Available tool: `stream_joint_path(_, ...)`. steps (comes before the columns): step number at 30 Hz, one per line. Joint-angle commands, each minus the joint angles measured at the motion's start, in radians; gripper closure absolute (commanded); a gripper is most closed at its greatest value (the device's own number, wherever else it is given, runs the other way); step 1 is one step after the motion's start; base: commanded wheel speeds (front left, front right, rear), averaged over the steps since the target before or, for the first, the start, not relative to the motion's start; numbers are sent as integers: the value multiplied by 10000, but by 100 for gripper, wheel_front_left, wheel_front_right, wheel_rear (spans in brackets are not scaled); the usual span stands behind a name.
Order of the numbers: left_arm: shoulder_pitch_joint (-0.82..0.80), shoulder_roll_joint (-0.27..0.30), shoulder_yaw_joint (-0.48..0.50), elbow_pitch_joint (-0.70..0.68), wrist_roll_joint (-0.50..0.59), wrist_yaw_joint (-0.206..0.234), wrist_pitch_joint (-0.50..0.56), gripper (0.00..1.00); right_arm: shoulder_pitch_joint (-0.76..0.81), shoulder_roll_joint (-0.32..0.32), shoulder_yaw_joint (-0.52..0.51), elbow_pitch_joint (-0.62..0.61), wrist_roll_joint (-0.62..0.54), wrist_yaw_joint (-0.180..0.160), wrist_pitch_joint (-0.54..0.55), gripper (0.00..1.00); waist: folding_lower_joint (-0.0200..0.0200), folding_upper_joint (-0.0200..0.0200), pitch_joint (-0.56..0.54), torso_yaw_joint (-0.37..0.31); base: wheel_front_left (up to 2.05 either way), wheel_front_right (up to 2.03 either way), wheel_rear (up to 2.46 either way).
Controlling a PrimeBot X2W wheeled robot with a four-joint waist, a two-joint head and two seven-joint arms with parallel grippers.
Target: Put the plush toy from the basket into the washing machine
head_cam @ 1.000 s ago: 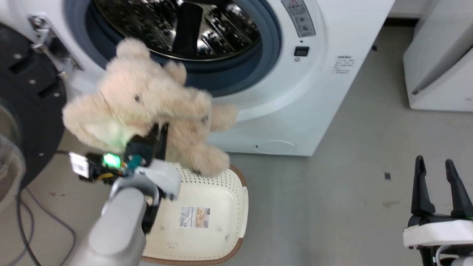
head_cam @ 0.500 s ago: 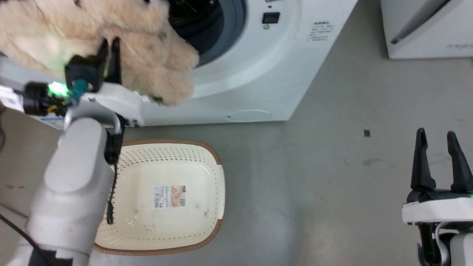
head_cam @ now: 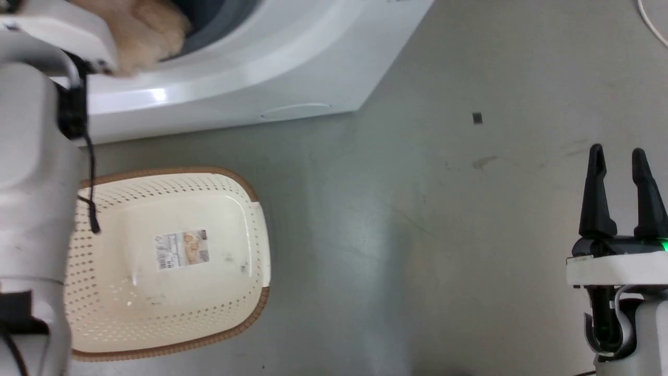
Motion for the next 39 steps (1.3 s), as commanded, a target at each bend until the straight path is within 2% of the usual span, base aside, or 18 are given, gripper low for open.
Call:
stream_joint_path(1,-371,165,123,96,-88,-26,-51,100,-214,-6,44,-61,116,-7,-46,0,-1,0,522,-419,0,0,0)
stream_joint_path(8,-1649,730,540,245,-155,72,-51,100,-450,-6,196,-123,319,-7,-46,0,-1,0,1249,-783,0,0,0)
stream_joint_path(17,-2719,912,736,680,-180,93,-51,100,-637,-6,311,-184,349,-7,-46,0,-1,0,1687,-893,0,0,0)
stream_joint_path(18,-2792,933,688,749,-101,133,-51,57,-642,-6,309,-190,347,-7,-46,0,-1,0,1710,-886,0,0,0)
stream_joint_path(19,-2829,916,637,938,-72,121,-51,0,-640,-6,307,-186,339,-7,-46,0,-1,0,1711,-870,0,0,0)
stream_joint_path(25,-2707,777,529,1073,34,61,-51,0,-609,-6,343,-108,258,-7,-46,0,-1,0,1467,-699,0,0,0)
stream_joint_path(39,-737,312,905,683,-206,-153,-51,0,-235,-6,455,215,24,-7,-46,0,-1,0,-153,-119,0,0,0)
